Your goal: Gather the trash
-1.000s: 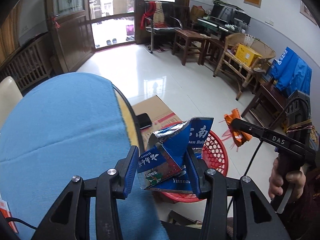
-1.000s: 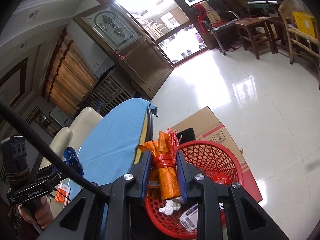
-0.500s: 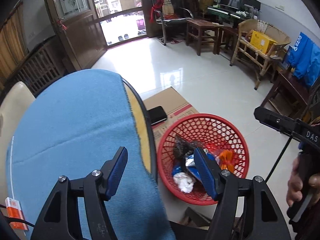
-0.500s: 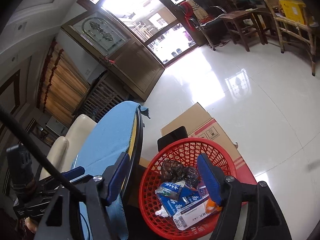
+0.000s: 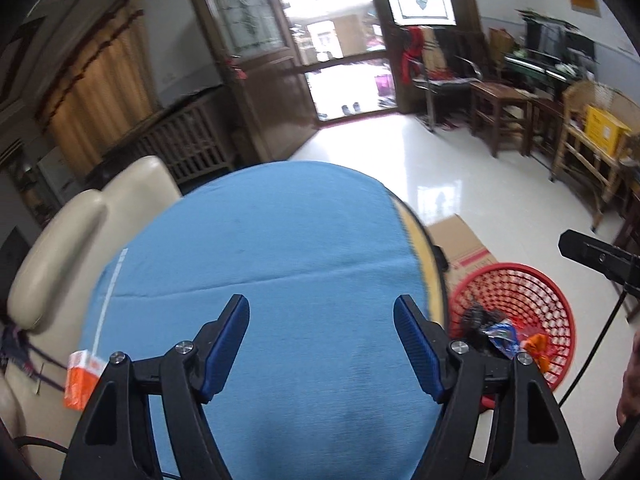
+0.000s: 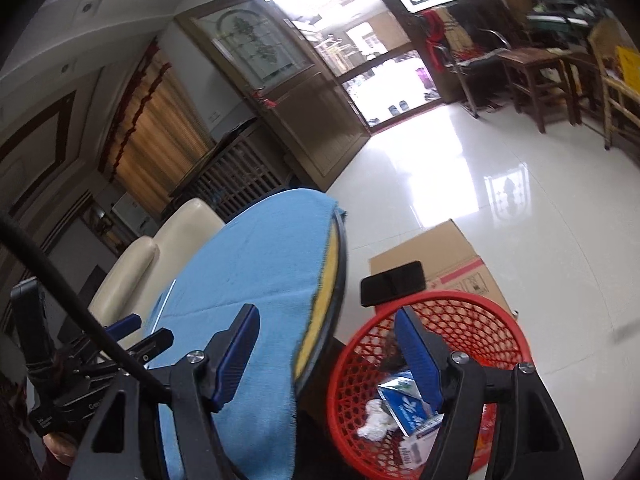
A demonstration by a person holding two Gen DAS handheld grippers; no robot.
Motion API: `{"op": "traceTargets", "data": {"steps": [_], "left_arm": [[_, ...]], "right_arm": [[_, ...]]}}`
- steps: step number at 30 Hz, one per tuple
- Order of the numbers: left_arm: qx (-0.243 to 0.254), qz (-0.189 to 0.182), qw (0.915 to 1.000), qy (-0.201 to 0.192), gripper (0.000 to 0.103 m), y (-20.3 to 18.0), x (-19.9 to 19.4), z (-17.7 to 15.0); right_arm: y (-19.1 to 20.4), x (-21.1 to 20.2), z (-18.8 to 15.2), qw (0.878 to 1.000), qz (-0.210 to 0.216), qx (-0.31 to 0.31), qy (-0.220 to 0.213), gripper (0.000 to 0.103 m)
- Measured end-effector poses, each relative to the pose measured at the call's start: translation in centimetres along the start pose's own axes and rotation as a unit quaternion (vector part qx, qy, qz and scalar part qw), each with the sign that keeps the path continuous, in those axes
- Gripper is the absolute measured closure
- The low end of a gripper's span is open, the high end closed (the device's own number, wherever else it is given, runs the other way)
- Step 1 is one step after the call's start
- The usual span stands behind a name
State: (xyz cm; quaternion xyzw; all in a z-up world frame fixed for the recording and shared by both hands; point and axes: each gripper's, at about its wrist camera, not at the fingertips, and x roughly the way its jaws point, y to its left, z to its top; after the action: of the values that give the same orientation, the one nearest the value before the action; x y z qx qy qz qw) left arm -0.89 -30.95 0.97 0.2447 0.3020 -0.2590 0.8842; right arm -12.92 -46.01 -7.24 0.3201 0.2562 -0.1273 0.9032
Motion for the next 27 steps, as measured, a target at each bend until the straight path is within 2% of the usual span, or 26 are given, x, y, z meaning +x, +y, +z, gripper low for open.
{"op": "traceTargets", "data": {"steps": [4,11,20,27], "left_arm": [[-0.036,0.044,0.9983,-0.015,0.021,4.2,-1.8,-0.9],[-0.085,0.099,0.9912,-0.024,0.020,10.2,-4.3,-3.3],[-0.143,0.158,0.9762,-0.042,0.019,16.7,-8.5,-7.3],[-0.174,0.190,0.9649,-0.052,0.014,19.8,-11.0,-9.8]], "right_arm": [[4.8,1.2,0.3,0.999,0.021,-0.051,0.003,0.029],[12.2,2.6,-0.4,0.992,0.061,-0.112,0.009,0.029],[20.2,3.0,-2.7,0.977,0.087,-0.194,0.006,0.029],[24.7,2.3,-4.1,0.966,0.092,-0.242,-0.007,0.029]]}}
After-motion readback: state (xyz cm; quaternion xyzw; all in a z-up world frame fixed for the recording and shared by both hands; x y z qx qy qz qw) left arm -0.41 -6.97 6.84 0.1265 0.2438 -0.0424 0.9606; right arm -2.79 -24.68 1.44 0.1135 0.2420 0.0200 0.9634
